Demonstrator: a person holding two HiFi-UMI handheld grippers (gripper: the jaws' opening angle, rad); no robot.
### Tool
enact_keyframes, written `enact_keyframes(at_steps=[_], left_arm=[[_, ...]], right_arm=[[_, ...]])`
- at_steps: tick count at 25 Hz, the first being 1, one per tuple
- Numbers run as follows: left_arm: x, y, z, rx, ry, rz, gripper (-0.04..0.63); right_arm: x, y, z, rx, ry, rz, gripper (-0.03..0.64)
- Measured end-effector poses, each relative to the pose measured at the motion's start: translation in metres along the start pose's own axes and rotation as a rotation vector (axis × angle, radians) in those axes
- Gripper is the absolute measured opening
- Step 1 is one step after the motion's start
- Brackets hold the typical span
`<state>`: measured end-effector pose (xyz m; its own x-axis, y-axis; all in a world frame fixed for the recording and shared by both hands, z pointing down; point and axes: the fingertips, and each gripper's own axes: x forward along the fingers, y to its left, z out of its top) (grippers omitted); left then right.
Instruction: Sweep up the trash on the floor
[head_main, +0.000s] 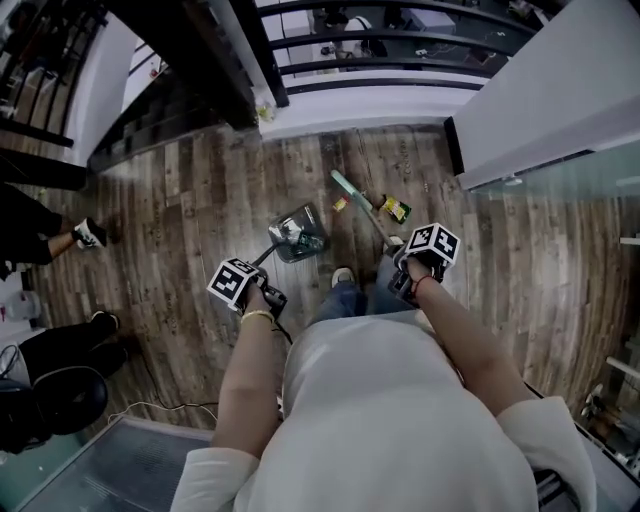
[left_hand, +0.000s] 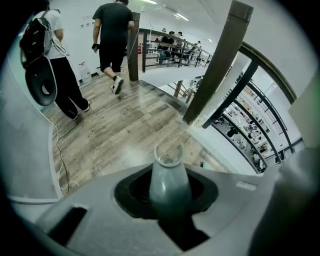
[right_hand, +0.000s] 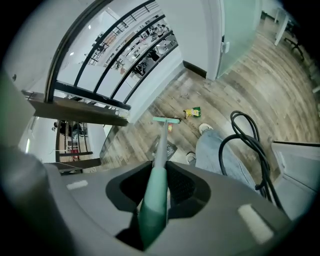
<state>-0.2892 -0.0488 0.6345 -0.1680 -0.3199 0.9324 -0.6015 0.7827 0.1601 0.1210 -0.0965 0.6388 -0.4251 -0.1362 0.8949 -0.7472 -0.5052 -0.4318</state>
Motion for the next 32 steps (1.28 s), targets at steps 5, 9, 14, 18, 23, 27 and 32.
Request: enact_keyframes(at_steps=[5, 9, 14, 18, 23, 27, 32], left_arm=[[0.005, -0.013, 0.003, 0.006, 0.001, 0.017, 0.087], [0.008, -0.024, 0.007, 0.013, 0.004, 0.03, 0.087], [0.011, -0.029, 0.01, 0.006, -0.002, 0.048, 0.087], [0.013, -0.034, 0.011, 0.011, 0.002, 0.054, 0.087], [0.015, -0.038, 0.014, 0.018, 0.004, 0.053, 0.087], [0.017, -0.041, 0.017, 0.034, 0.007, 0.052, 0.089], [0.02, -0.049, 0.02, 0.058, 0.011, 0.052, 0.091]], right_arm=[[0.012, 0.0, 0.007, -0.028, 0.023, -0.035, 0.095], [0.021, 0.0, 0.011, -0.05, 0.04, -0.07, 0.095], [0.034, 0.001, 0.012, -0.075, 0.054, -0.098, 0.095], [0.043, 0.002, 0.016, -0.102, 0.067, -0.119, 0.095], [0.054, 0.004, 0.019, -0.118, 0.077, -0.14, 0.095], [0.063, 0.013, 0.021, -0.135, 0.082, -0.131, 0.095], [0.071, 0.018, 0.019, -0.114, 0.106, -0.131, 0.097]])
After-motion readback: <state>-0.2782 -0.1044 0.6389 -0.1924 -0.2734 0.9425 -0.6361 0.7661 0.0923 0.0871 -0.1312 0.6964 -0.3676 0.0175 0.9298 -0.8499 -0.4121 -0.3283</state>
